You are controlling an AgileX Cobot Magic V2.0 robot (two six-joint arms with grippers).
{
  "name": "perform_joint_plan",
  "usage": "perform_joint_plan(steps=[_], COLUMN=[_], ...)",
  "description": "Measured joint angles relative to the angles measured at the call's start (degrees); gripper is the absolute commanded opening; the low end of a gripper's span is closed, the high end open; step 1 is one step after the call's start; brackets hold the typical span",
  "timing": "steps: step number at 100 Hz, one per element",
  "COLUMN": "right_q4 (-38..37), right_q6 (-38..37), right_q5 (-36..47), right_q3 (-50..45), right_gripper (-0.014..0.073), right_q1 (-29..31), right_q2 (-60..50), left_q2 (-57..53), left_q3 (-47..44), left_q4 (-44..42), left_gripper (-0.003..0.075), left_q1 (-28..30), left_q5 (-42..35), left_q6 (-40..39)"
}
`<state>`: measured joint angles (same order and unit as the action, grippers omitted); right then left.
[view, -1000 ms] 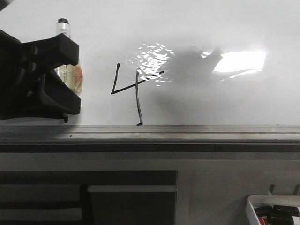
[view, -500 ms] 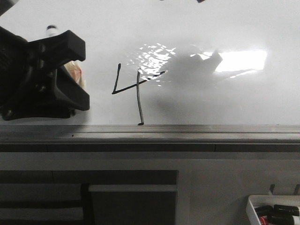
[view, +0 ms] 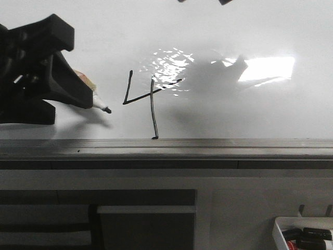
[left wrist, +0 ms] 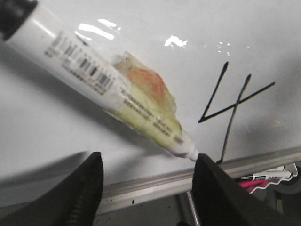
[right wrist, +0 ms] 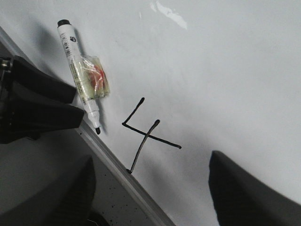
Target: Write number 4 on whiteboard
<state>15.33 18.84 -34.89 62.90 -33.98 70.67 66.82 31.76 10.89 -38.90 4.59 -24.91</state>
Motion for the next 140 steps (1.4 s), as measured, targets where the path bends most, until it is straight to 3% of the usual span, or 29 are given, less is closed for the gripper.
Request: perform_joint_plan(steps=[8, 15, 30, 36, 49, 74, 90, 104, 140], right_q4=[0.0, -0.1, -0.5, -1.0, -1.5, -1.7, -1.7, -1.7, -1.7], right_q6=[0.0, 0.0, 0.0, 0.0, 0.0, 0.0, 0.0, 0.0, 0.0], right_q5=[-0.1, -0.1, 0.1, 1.0, 4.5, 17.6, 27.0, 30.2, 31.7], right_q3=[0.0, 0.0, -0.2, -1.2, -5.3, -22.6, -36.1, -44.8, -50.1], right_gripper=[0.0444, 0.0377, 0.0046, -0.0072, -0.0061, -0.0061, -0.0061, -0.0061, -0.0061], right_q1=[0.0, 0.0, 0.0, 0.0, 0.0, 0.0, 0.0, 0.0, 0.0], right_q2=[-0.1, -0.4, -2.8, -4.9, -11.2, -30.6, -45.6, -55.8, -63.3], left_q2=[-2.6, -5.0, -10.9, -13.9, -21.3, -35.8, -43.0, -46.5, -46.8], left_q3=[0.0, 0.0, -0.1, -0.1, -0.1, -0.8, -5.4, -10.4, -12.7], left_q4=[-1.3, -2.3, -4.9, -6.1, -9.4, -19.5, -24.3, -25.5, -26.2], left_gripper=[0.0389, 0.0389, 0.0371, 0.0284, -0.0024, -0.0020, -0.0020, -0.0020, -0.0020], left_q1=[0.0, 0.0, 0.0, 0.0, 0.0, 0.0, 0.0, 0.0, 0.0], left_q5=[2.5, 4.2, 7.2, 8.3, 9.1, 9.7, 6.8, 5.1, 2.9], left_q6=[0.0, 0.0, 0.0, 0.0, 0.0, 0.1, 0.1, 0.1, 0.1])
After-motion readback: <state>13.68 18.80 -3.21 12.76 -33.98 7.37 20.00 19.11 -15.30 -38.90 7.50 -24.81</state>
